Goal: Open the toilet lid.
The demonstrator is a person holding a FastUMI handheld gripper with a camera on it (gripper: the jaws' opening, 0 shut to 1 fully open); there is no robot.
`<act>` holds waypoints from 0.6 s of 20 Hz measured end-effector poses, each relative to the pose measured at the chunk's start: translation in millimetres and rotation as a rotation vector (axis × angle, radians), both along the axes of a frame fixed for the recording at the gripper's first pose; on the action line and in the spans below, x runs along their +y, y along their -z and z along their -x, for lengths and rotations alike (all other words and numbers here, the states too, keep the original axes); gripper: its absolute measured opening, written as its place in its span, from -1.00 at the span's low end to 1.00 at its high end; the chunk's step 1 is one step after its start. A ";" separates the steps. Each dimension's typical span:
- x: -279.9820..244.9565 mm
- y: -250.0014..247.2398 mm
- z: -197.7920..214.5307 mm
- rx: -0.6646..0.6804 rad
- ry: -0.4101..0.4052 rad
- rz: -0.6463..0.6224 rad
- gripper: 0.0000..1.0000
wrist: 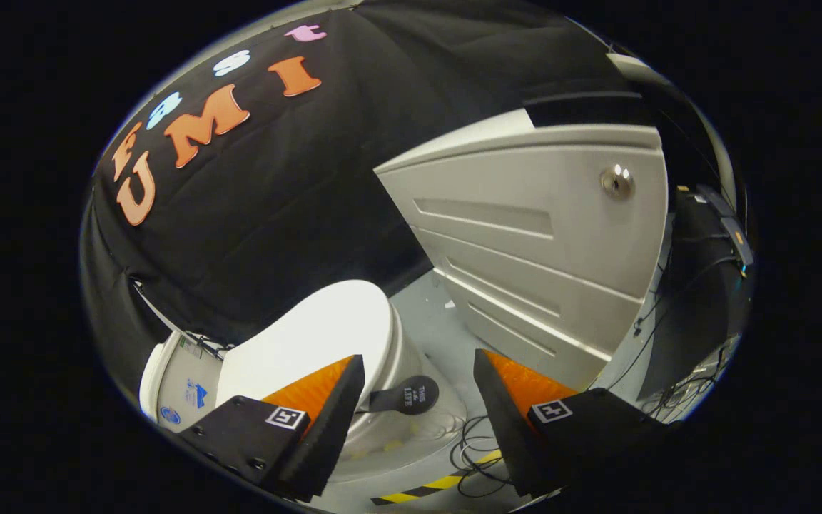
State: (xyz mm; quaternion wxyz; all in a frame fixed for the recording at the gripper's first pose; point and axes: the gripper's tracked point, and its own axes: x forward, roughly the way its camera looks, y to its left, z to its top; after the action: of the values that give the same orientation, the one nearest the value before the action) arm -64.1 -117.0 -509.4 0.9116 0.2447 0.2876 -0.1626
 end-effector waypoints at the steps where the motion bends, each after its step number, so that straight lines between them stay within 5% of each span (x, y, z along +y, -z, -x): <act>1: 2.7 9.8 5.8 0.024 0.002 -0.032 0.98; 5: 14.1 34.7 16.9 0.096 0.002 -0.175 0.94; 12: 32.2 45.9 11.7 0.121 0.030 -0.428 0.44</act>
State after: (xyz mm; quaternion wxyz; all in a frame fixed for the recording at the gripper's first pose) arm -75.8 -84.8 -555.3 0.8175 0.4266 0.3660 -0.1258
